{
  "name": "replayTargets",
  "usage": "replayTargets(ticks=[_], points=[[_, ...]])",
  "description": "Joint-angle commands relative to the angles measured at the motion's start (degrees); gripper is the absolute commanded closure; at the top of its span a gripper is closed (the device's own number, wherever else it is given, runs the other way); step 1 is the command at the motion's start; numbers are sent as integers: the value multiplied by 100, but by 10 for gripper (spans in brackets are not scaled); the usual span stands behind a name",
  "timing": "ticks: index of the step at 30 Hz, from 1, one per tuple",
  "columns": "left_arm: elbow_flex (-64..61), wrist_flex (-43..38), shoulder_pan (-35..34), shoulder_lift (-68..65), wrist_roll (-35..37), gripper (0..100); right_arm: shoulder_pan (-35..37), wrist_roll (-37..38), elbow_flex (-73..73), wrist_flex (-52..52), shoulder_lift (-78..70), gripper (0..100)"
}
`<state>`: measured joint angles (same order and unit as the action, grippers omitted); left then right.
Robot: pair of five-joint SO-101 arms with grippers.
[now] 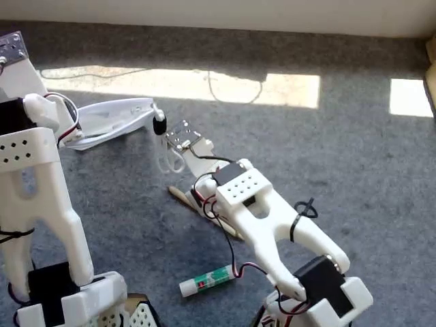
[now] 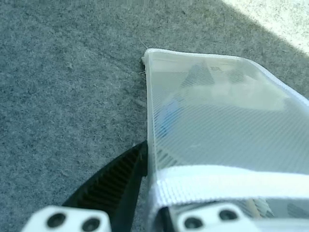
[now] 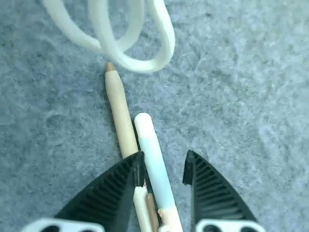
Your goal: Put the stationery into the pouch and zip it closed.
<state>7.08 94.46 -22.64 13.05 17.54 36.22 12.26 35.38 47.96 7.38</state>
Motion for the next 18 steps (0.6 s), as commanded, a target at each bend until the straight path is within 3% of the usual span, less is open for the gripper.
replayTargets(ticks=[1,18], points=[[40,-132,-75,251,-9,994,-75,79,-57,-154,-13,864],[57,-132,-338,251,-9,994,31,466,-66,-541,-901,864]])
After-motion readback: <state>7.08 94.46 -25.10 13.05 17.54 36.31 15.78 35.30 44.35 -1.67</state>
